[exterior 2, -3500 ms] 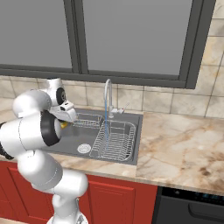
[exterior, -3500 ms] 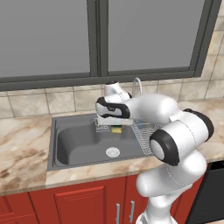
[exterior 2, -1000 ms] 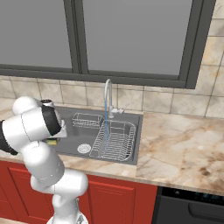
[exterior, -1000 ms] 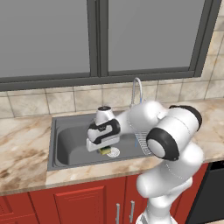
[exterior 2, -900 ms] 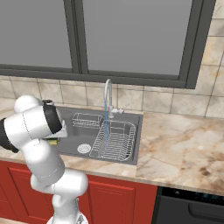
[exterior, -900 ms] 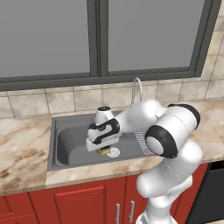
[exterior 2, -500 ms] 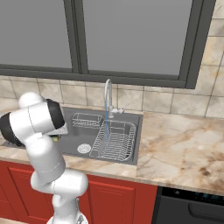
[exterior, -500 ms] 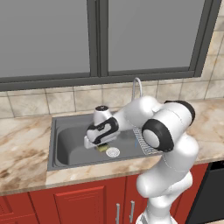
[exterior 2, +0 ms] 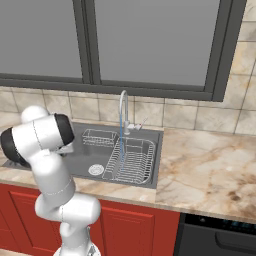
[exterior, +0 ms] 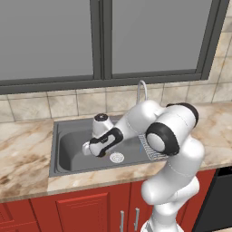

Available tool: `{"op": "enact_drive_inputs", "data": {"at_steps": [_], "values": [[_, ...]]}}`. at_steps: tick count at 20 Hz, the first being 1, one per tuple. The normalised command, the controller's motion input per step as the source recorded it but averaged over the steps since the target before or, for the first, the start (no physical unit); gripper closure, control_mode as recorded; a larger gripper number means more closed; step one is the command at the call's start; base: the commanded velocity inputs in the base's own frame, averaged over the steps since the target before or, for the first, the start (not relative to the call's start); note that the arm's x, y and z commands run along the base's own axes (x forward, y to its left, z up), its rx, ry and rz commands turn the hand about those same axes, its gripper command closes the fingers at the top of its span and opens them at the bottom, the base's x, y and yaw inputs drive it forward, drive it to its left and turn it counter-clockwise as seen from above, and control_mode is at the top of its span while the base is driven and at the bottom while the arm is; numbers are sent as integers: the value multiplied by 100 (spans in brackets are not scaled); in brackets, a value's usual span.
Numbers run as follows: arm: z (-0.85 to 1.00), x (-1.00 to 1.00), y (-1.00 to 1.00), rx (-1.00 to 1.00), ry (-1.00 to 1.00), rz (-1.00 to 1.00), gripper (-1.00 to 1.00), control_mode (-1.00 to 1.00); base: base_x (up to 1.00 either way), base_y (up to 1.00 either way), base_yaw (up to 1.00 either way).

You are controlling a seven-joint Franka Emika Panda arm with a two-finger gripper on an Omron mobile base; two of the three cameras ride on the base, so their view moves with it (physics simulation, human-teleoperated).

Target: Soak the sponge with water for a few seconds and then drop it inside the sink.

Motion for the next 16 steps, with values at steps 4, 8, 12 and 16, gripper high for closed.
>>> {"op": "enact_drive_inputs", "data": {"at_steps": [4,8,12,16], "values": [[-18,13,14,0,-6,0,100,-100,0,0,0],[-11,17,14,0,-5,0,100,-100,0,0,0],[-9,16,12,0,-6,0,100,-100,0,0,0],[-14,12,11,0,-7,0,100,-100,0,0,0]]}}
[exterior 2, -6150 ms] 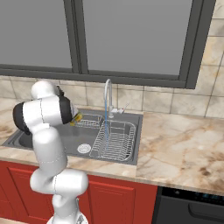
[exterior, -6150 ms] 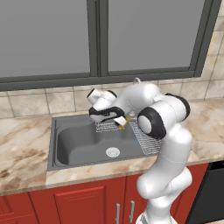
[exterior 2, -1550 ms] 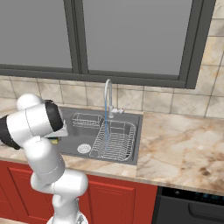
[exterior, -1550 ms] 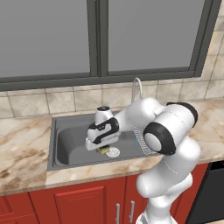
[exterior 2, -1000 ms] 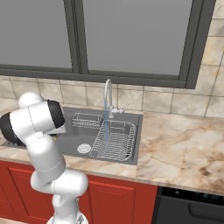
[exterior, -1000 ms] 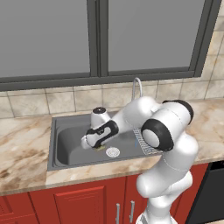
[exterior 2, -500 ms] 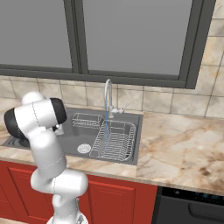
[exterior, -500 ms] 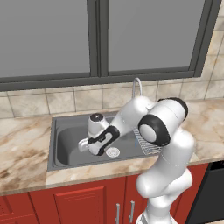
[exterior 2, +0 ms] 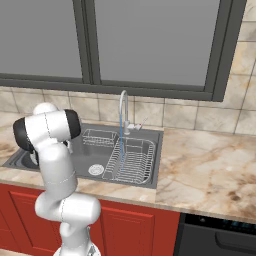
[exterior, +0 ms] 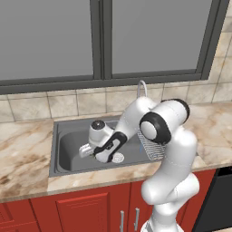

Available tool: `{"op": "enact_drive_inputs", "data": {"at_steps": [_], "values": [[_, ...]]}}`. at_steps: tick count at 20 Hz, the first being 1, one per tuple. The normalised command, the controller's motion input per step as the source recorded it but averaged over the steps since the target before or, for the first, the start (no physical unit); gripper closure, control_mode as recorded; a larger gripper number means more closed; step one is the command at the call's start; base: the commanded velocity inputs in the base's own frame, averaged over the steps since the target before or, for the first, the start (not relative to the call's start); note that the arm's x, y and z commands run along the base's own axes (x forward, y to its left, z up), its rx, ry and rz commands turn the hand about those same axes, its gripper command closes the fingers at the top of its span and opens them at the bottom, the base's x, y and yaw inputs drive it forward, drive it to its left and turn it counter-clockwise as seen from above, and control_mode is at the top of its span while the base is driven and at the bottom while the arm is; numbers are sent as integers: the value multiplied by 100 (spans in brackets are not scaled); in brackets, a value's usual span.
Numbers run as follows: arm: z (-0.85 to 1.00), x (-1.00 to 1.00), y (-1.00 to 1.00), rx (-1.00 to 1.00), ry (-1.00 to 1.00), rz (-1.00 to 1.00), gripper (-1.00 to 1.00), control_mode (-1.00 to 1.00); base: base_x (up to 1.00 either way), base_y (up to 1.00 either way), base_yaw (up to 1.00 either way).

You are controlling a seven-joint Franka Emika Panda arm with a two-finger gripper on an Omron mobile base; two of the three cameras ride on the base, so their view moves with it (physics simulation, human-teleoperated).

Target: Soak the sponge with water for a few seconds and then drop it inside the sink.

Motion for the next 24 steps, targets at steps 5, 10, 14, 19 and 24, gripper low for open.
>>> {"op": "enact_drive_inputs", "data": {"at_steps": [5,10,14,19,24], "values": [[-15,0,6,0,-1,0,100,-100,0,0,0],[-31,3,0,0,0,0,100,-100,0,0,0],[-6,29,0,0,1,0,100,-100,0,0,0],[0,34,0,0,3,-2,100,-100,0,0,0],[-2,30,0,0,0,-1,100,-100,0,0,0]]}}
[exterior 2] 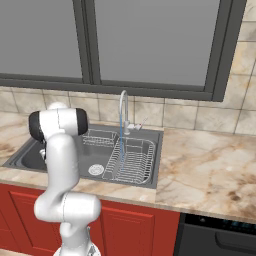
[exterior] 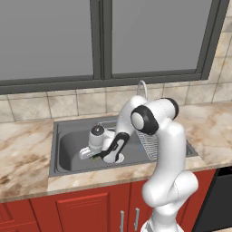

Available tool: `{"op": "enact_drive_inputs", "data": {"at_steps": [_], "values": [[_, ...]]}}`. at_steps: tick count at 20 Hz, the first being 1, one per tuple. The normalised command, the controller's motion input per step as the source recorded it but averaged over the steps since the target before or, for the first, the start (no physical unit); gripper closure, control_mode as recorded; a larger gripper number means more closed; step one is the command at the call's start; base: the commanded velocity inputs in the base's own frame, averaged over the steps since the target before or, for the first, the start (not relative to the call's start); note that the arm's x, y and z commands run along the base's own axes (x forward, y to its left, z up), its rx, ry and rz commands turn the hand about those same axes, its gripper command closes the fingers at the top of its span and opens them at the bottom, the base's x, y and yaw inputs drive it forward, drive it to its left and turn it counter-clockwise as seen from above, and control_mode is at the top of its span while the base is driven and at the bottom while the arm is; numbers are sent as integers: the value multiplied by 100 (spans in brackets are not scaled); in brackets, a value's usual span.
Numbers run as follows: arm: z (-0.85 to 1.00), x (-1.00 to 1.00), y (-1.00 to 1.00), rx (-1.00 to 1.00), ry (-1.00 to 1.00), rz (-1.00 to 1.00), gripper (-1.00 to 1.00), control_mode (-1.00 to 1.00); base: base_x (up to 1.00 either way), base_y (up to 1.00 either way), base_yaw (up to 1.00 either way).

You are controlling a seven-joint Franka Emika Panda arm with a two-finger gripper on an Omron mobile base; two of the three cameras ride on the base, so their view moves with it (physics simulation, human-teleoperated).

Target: Soak the sponge with water for a few seconds and then drop it inside the sink.

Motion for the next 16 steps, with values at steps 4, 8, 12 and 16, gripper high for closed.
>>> {"op": "enact_drive_inputs", "data": {"at_steps": [4,8,12,16], "values": [[-2,29,0,0,1,-2,100,-100,0,0,0],[-10,26,3,0,2,-1,100,-100,0,0,0],[-26,30,0,0,0,-1,100,-100,0,0,0],[-26,22,3,0,0,-1,100,-100,0,0,0]]}}
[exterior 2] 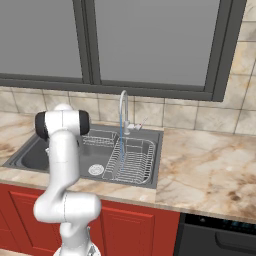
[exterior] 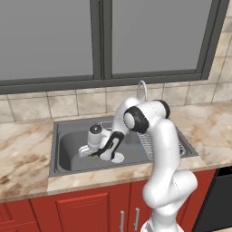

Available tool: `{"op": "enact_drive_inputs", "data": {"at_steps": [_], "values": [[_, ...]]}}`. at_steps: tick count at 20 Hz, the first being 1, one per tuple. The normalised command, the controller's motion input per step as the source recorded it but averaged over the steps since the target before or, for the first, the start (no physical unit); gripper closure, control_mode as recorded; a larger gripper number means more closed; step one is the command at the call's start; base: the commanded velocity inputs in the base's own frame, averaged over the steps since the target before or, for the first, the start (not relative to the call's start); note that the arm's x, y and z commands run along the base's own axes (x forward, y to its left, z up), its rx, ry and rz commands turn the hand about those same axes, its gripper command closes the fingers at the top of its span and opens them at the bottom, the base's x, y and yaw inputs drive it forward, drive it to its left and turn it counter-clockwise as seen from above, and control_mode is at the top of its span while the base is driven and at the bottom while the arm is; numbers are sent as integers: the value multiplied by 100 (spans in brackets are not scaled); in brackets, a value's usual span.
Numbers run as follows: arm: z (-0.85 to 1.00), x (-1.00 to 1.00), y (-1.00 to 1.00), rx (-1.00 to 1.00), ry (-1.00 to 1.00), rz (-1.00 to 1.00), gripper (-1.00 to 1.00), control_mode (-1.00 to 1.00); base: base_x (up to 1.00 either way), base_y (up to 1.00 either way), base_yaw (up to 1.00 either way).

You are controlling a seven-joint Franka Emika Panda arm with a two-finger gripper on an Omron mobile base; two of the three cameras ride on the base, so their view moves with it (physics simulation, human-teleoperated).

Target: Soak the sponge with water for a few seconds and then drop it inside the sink.

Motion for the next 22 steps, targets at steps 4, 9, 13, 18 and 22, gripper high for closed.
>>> {"op": "enact_drive_inputs", "data": {"at_steps": [4,9,13,18,22], "values": [[-30,4,2,0,1,0,100,-100,0,0,0],[-25,0,1,0,2,0,100,-100,0,0,0],[-32,0,0,0,4,0,100,-100,0,0,0],[-41,0,0,0,5,0,100,-100,0,0,0],[-39,0,0,0,7,0,100,-100,0,0,0]]}}
